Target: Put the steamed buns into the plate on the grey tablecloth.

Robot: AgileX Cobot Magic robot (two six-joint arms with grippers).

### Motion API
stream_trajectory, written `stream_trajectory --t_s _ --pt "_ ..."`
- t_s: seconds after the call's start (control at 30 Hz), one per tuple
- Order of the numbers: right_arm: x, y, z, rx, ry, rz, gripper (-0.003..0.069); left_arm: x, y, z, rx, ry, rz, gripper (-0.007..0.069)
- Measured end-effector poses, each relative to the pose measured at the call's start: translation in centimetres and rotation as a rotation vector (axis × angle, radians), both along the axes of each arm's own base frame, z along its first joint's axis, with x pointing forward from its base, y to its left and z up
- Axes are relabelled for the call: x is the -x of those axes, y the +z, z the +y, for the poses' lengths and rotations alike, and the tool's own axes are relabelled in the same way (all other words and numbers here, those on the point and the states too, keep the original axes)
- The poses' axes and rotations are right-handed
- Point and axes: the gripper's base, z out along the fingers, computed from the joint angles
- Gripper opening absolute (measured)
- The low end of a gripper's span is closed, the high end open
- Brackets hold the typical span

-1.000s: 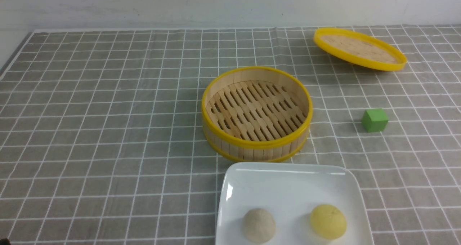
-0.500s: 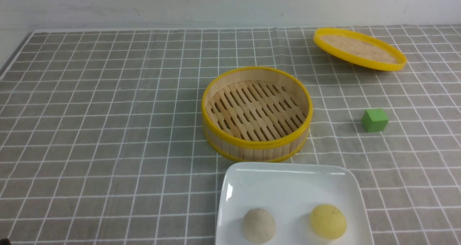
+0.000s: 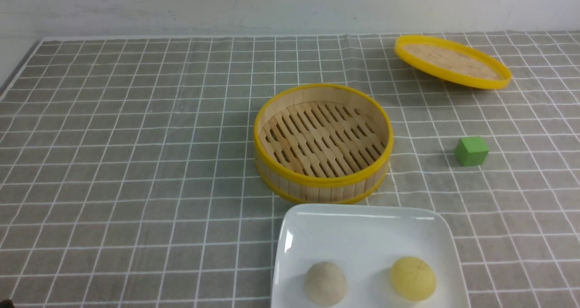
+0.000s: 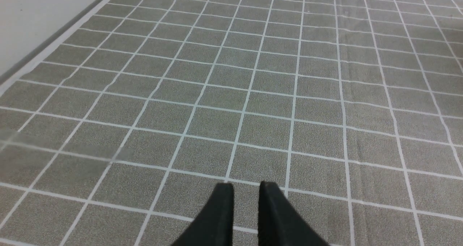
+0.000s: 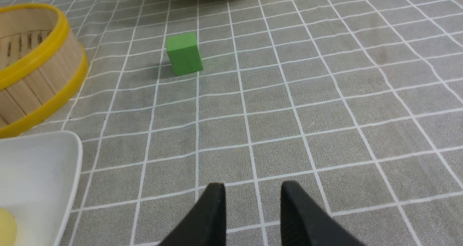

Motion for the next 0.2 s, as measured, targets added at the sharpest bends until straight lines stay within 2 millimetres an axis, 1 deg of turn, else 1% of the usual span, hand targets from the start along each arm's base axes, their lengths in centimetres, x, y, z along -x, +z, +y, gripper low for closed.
stream_trajectory --t_s 0.2 --pt "0.00 0.00 0.00 0.000 0.000 0.000 0.0238 0.00 0.00 0.00 0.000 0.000 0.000 0.0145"
